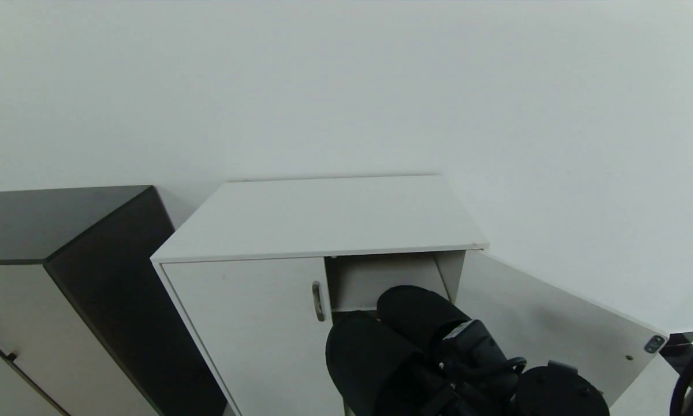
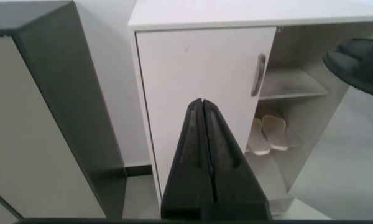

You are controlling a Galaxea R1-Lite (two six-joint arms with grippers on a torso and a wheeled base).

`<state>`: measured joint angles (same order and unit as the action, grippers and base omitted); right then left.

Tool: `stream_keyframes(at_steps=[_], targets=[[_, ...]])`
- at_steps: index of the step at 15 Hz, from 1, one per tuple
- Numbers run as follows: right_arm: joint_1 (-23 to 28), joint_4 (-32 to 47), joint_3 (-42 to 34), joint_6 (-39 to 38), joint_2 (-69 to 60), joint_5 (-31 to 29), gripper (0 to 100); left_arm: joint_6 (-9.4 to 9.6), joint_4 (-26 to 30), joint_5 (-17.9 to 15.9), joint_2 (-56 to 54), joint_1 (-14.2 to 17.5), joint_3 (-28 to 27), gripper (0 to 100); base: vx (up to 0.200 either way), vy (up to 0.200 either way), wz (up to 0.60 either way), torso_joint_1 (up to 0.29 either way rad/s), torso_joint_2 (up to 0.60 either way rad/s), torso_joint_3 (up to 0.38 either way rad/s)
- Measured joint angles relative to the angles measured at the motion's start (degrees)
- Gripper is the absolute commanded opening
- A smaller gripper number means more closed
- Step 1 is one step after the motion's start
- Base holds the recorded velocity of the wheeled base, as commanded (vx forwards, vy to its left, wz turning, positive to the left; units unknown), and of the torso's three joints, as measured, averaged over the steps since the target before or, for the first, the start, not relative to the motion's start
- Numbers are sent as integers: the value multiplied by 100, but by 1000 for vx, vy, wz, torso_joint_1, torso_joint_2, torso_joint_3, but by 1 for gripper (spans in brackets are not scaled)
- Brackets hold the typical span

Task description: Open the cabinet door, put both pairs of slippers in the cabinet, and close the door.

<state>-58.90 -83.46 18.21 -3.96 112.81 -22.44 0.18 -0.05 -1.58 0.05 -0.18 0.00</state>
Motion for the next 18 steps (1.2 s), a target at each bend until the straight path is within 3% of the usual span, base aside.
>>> stream_keyframes(at_steps=[4, 18], targets=[[-16, -410, -105, 6, 299, 0, 0, 0, -2, 2, 0, 0, 0, 0, 0, 0, 0, -206, 525, 317], [-52, -651, -232, 66, 522, 22, 0, -9, -2, 0, 0, 0, 0, 0, 0, 0, 0, -145, 480, 330]])
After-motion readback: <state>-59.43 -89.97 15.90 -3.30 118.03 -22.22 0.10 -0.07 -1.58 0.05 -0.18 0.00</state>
